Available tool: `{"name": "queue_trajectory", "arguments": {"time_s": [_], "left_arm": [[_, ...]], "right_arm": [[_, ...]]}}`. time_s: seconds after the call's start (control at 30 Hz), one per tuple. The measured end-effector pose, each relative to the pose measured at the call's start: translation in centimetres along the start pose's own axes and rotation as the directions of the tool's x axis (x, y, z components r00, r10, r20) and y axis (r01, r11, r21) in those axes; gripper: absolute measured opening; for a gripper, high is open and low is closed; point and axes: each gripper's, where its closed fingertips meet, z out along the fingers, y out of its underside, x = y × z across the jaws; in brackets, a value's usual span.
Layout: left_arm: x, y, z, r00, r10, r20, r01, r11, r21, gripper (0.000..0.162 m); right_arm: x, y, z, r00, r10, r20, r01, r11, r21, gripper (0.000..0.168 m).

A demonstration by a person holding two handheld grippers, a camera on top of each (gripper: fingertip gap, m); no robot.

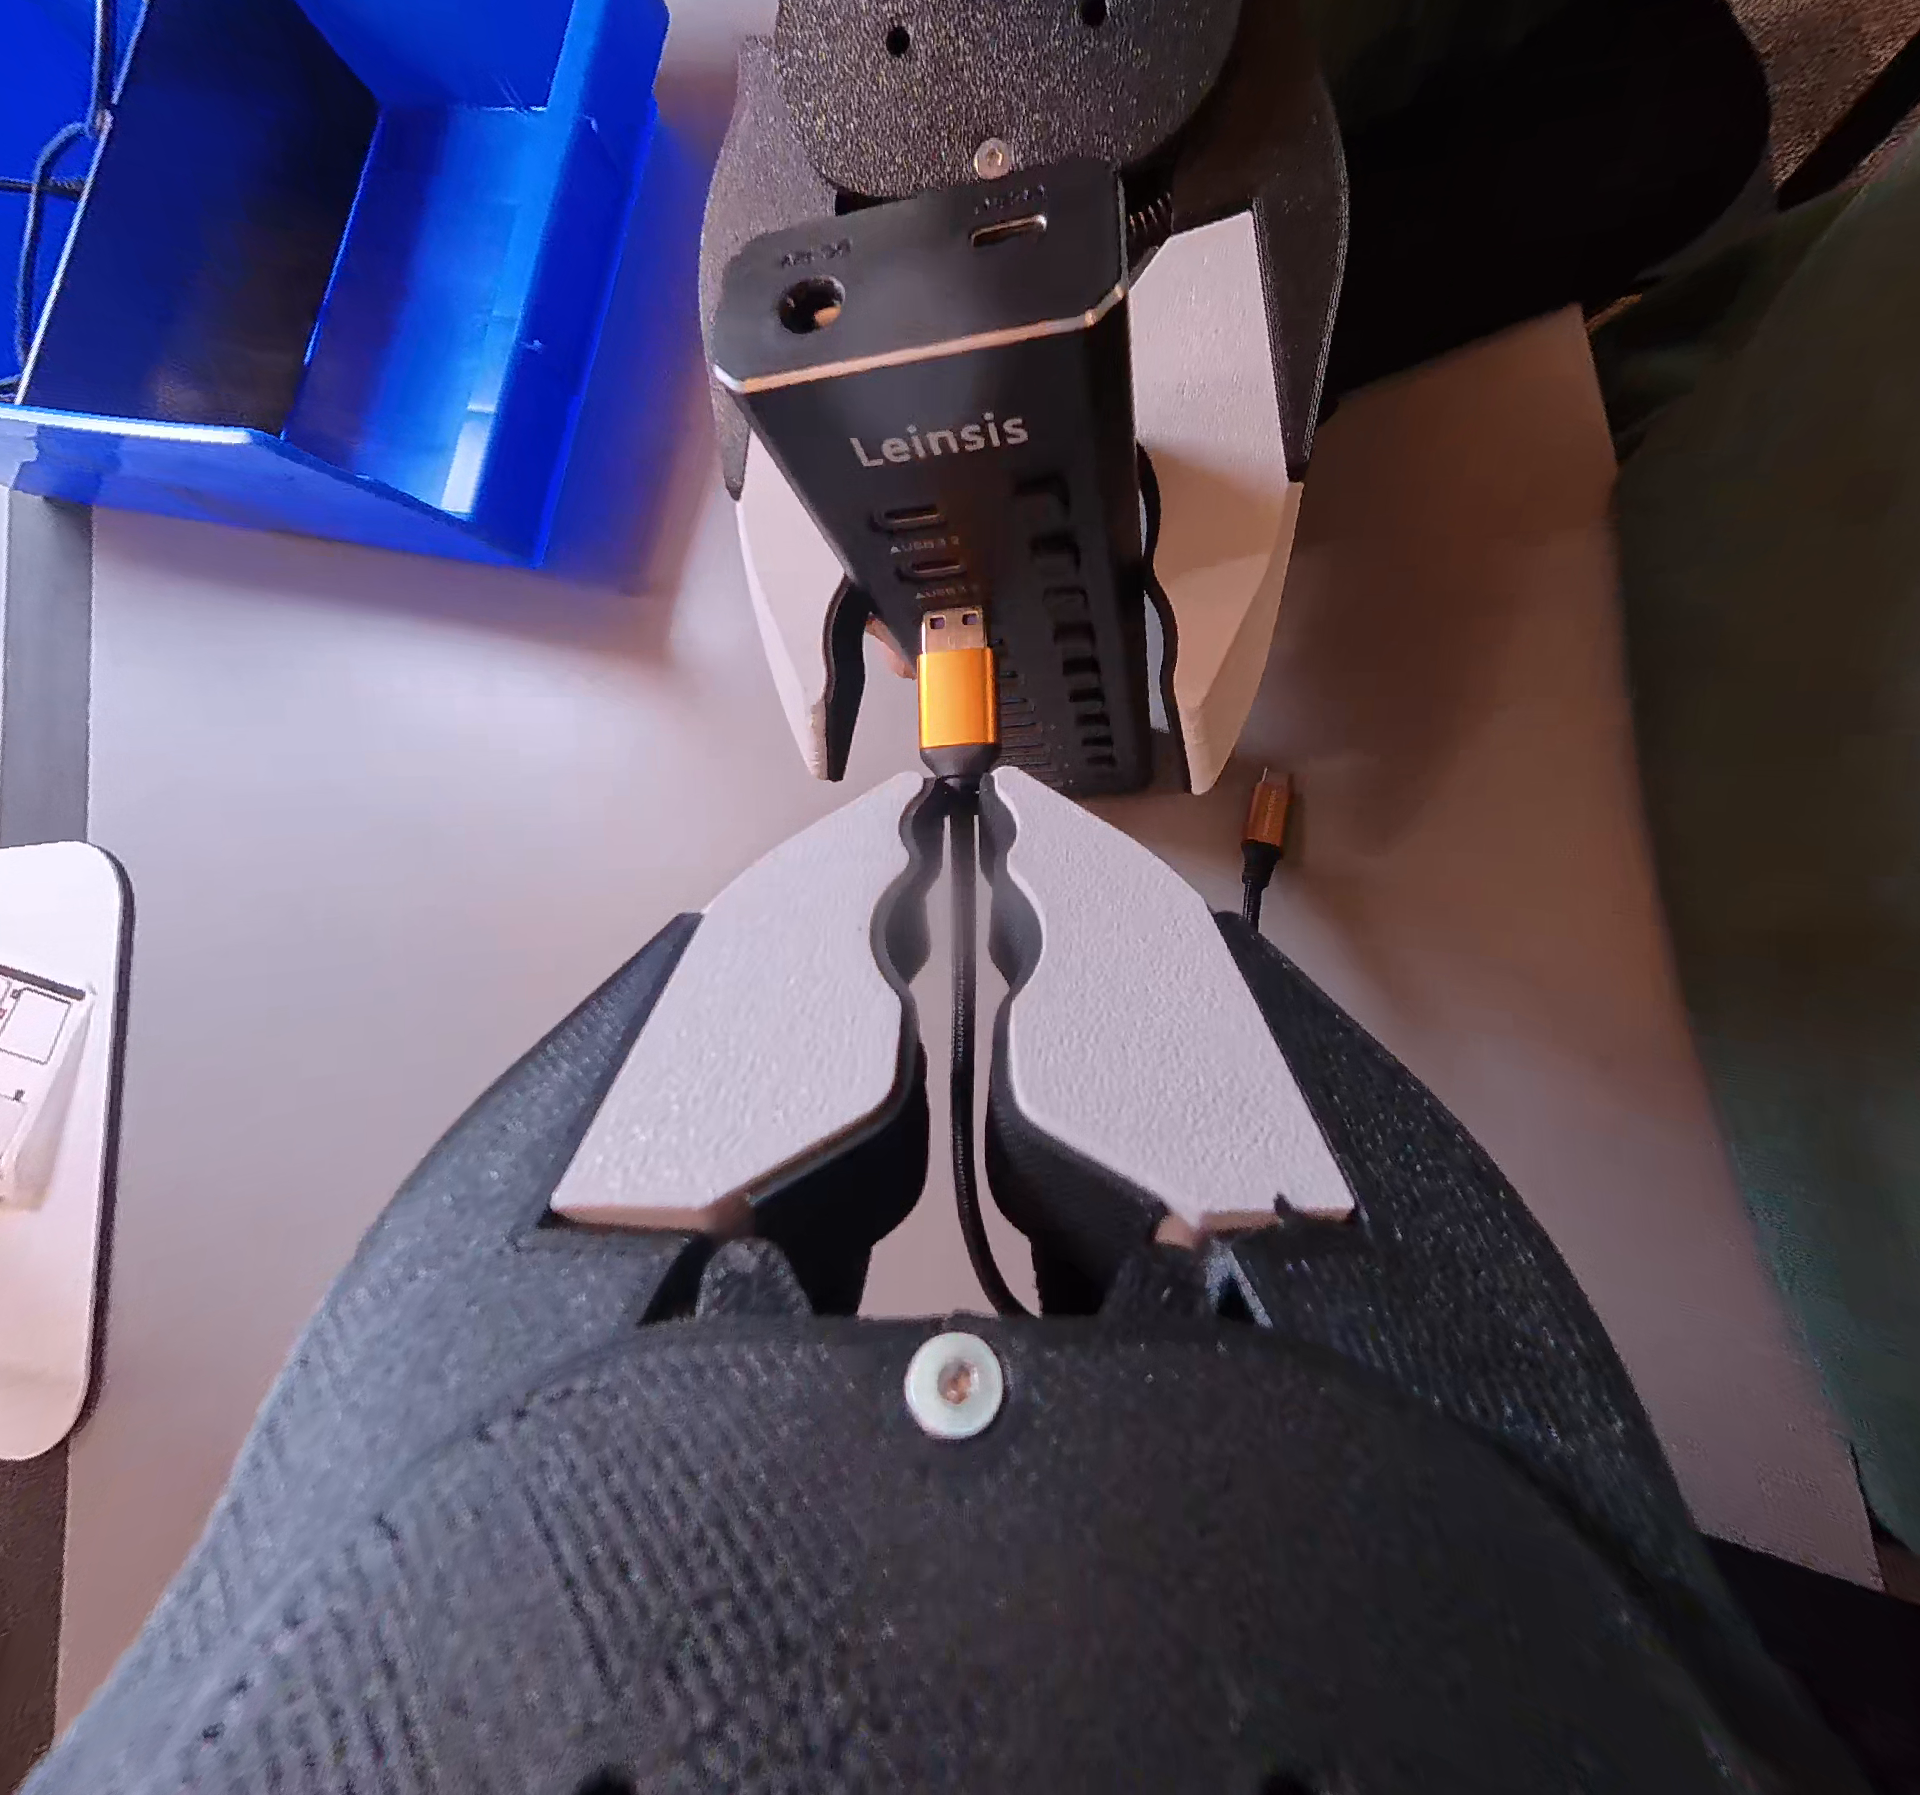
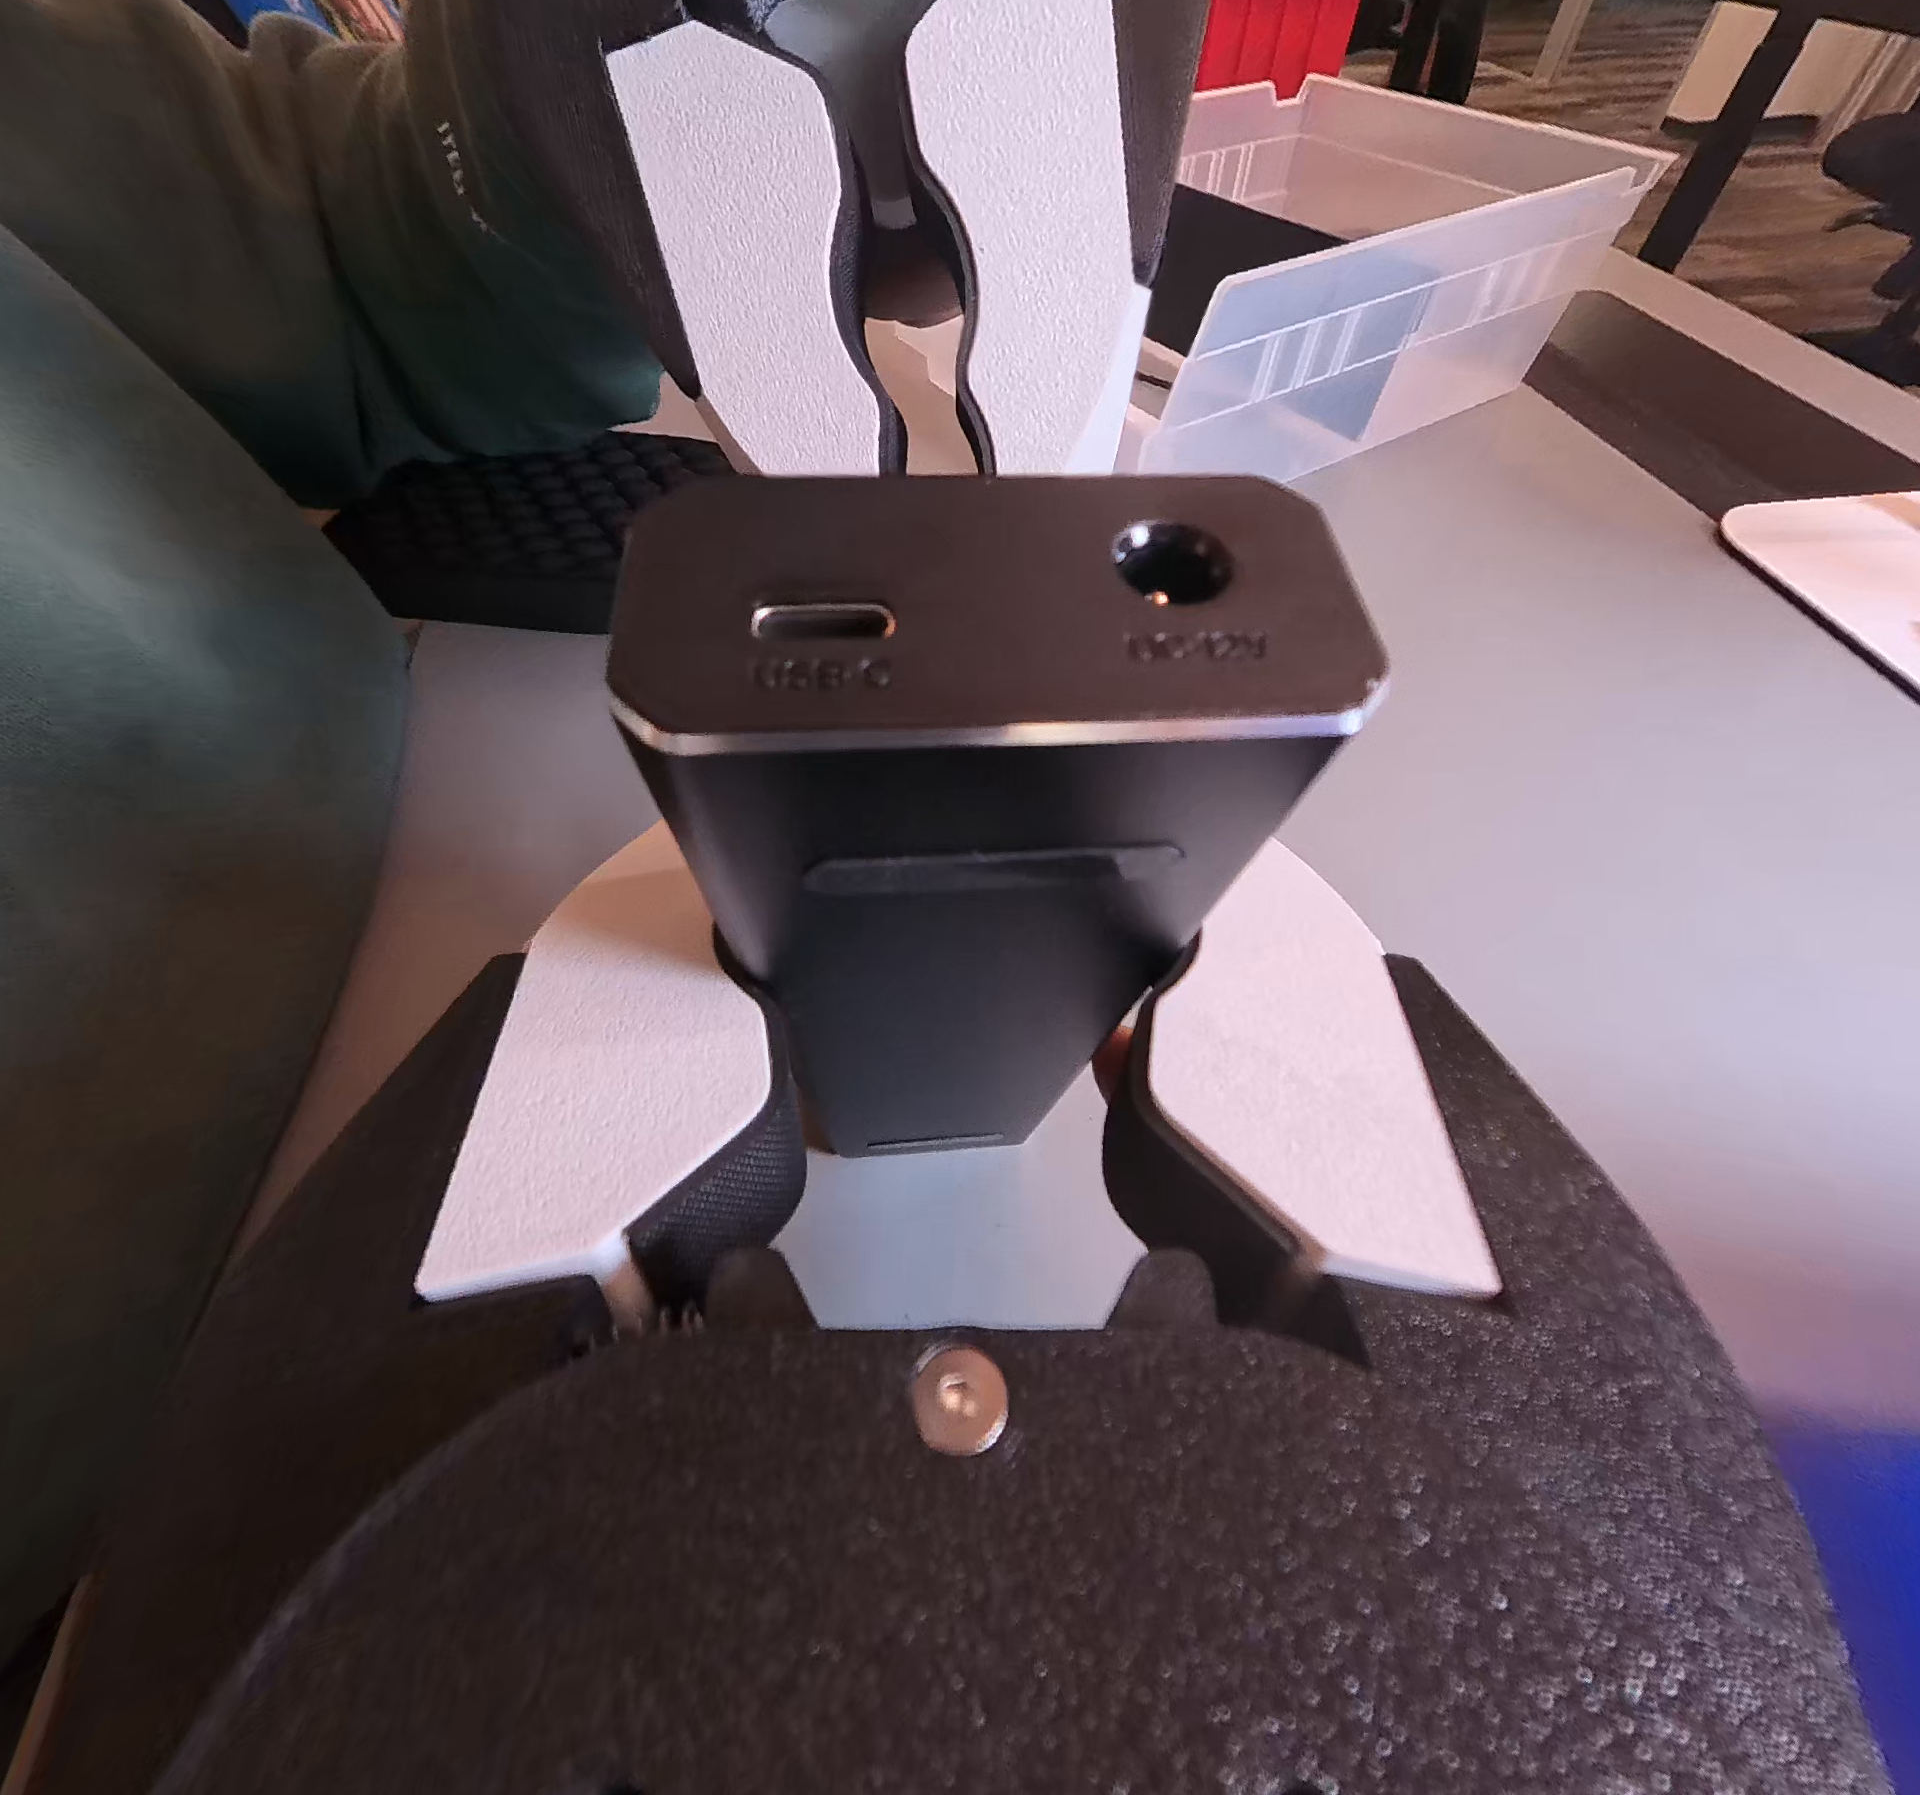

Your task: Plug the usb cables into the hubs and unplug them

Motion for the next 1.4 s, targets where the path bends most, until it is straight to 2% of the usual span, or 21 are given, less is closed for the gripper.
{"name": "queue_trajectory", "arguments": {"time_s": [0.2,0.27,0.4,0.53,0.63,0.73,0.97,1.1,1.13,1.2,1.27,1.33,1.4], "left_arm": [[0.1,-0.3,-0.5,0.999,-0.023,-0.031,0.024,0.998,0.052,0.006],[0.1,-1.2,-1.1,0.998,-0.033,-0.05,0.038,0.993,0.107,0.006],[0.2,-0.5,-0.3,1.0,0.012,-0.016,-0.012,0.999,0.042,0.006],[0.4,-1.5,-0.8,0.999,-0.018,-0.046,0.024,0.991,0.132,0.007],[0.2,-1.0,-0.5,1.0,0.001,-0.022,0.001,0.995,0.1,0.006],[0.1,-1.2,-0.4,1.0,-0.017,-0.025,0.02,0.99,0.138,0.006],[0.4,-0.7,0.0,0.999,0.004,-0.032,0.0,0.992,0.126,0.006],[-0.2,-1.6,-1.0,1.0,-0.014,-0.008,0.016,0.973,0.231,0.007],[-0.4,-1.9,-1.5,1.0,-0.025,-0.005,0.025,0.965,0.262,0.007],[-2.1,-1.9,-3.7,0.995,-0.064,0.071,0.039,0.95,0.309,0.021],[-4.7,-1.1,-8.0,0.974,-0.144,0.173,0.071,0.927,0.369,0.023],[-7.6,1.6,-12.9,0.921,-0.243,0.305,0.109,0.911,0.397,0.019],[-10.5,6.8,-16.6,0.839,-0.334,0.43,0.199,0.924,0.328,0.018]], "right_arm": [[-0.1,-0.3,-0.1,1.0,-0.013,-0.024,0.012,0.999,-0.043,0.072],[-0.1,-0.3,-0.1,0.999,-0.014,-0.029,0.012,0.998,-0.064,0.072],[-0.1,-0.3,-0.1,0.999,-0.003,-0.033,0.001,0.998,-0.061,0.072],[-0.7,-0.9,-0.2,1.0,0.026,0.005,-0.026,1.0,-0.001,0.072],[-0.4,-0.5,0.1,0.999,-0.023,-0.025,0.022,0.999,-0.031,0.072],[-0.5,-0.6,0.0,1.0,0.01,-0.007,-0.01,1.0,-0.005,0.072],[-0.7,0.0,0.3,1.0,-0.01,0.003,0.01,1.0,-0.03,0.072],[-0.3,-1.3,-0.1,1.0,0.001,-0.006,0.0,1.0,0.025,0.072],[-0.2,-1.7,-0.3,1.0,0.003,-0.011,-0.003,0.999,0.039,0.072],[0.2,-2.0,-1.1,1.0,0.002,-0.027,0.0,0.998,0.067,0.072],[0.9,-2.5,-2.5,0.998,0.043,-0.038,-0.038,0.992,0.123,0.072],[1.9,-3.0,-4.0,0.995,0.075,-0.062,-0.063,0.983,0.174,0.072],[2.7,-3.6,-5.1,0.993,0.089,-0.083,-0.069,0.974,0.215,0.072]]}}
